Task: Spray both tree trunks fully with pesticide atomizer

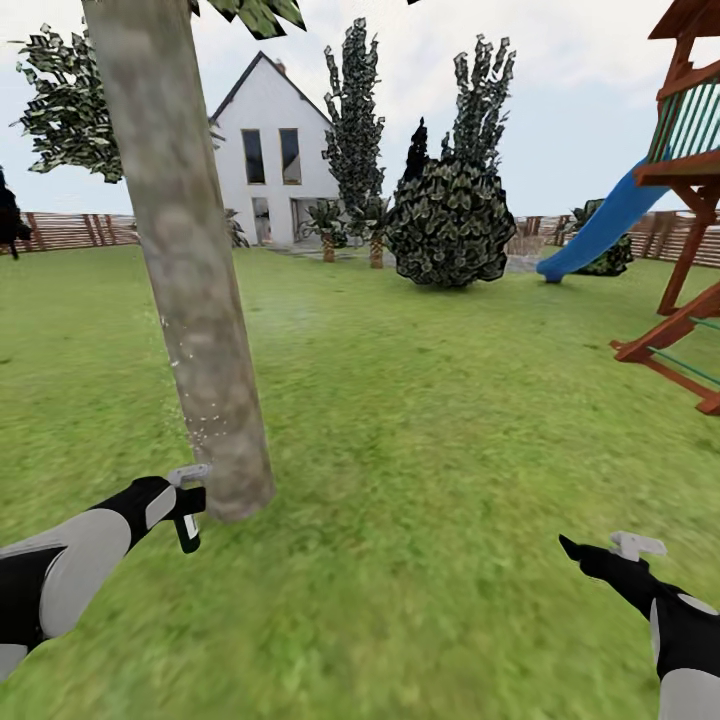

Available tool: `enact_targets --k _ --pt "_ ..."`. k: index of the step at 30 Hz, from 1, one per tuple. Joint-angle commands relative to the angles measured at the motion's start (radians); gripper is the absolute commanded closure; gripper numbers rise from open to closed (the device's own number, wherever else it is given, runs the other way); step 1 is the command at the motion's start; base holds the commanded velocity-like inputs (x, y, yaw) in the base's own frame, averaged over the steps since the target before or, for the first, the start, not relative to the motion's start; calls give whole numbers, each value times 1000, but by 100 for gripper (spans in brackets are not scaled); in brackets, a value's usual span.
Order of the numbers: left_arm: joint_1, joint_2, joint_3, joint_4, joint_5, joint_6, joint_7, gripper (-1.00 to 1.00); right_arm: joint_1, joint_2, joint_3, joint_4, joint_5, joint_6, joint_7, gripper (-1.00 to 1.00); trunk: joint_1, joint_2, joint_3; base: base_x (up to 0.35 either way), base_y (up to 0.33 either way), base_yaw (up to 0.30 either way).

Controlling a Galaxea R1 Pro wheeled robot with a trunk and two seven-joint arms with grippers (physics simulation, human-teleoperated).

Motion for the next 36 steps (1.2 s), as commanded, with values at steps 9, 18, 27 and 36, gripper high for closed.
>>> enact_targets --k 9,18,27,36 --pt "0 0 0 0 0 0 0 100 0 0 0 0 0 0 0 -100 0 0 0 145 -281 253" --pt "0 0 0 0 0 0 0 100 0 0 0 0 0 0 0 -100 0 0 0 172 -281 253" --pt "0 -1 0 0 0 -20 0 100 0 0 -1 0 0 0 0 -100 0 0 0 177 -281 73" --pt "0 9 1 -309 -5 209 -3 100 0 -2 -2 0 -3 -1 2 -100 0 0 0 56 -65 0"
